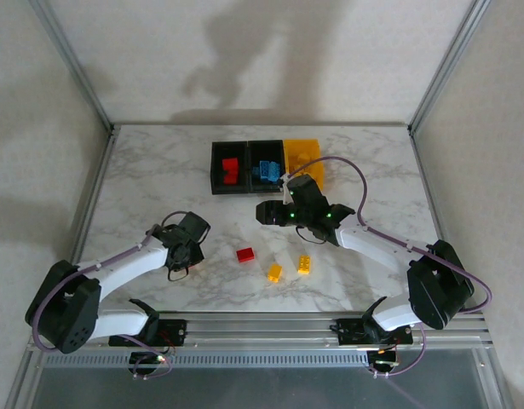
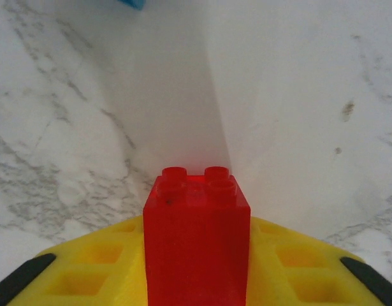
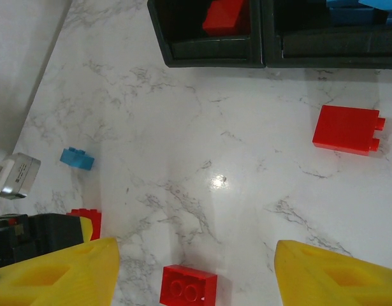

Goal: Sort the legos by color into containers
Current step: Pick up the lego from the bottom-left of the table, then place the lego in the container.

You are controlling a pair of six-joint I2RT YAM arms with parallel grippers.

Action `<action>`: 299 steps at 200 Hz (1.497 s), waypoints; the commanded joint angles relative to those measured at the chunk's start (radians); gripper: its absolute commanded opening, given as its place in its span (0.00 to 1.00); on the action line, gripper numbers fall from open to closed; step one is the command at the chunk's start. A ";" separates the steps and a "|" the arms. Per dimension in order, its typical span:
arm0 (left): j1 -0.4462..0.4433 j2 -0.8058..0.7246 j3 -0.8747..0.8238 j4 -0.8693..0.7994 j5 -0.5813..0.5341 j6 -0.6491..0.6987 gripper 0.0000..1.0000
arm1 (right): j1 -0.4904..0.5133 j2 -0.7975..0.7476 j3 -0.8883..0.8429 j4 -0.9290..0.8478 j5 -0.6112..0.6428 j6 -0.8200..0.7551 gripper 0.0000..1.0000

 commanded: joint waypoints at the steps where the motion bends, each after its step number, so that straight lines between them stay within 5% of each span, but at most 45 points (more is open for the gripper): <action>1: -0.015 0.013 0.020 0.006 -0.020 0.005 0.31 | 0.014 0.000 -0.021 0.019 -0.014 0.010 0.65; 62: -0.015 0.042 0.196 -0.016 -0.093 0.053 0.28 | 0.016 -0.016 -0.029 0.012 0.009 0.007 0.65; 197: 0.047 0.697 0.981 0.017 -0.107 0.264 0.28 | 0.016 -0.117 -0.076 -0.047 0.074 0.025 0.65; 299: 0.108 0.950 1.329 -0.044 -0.054 0.308 0.30 | 0.014 -0.085 -0.016 -0.100 0.094 0.013 0.65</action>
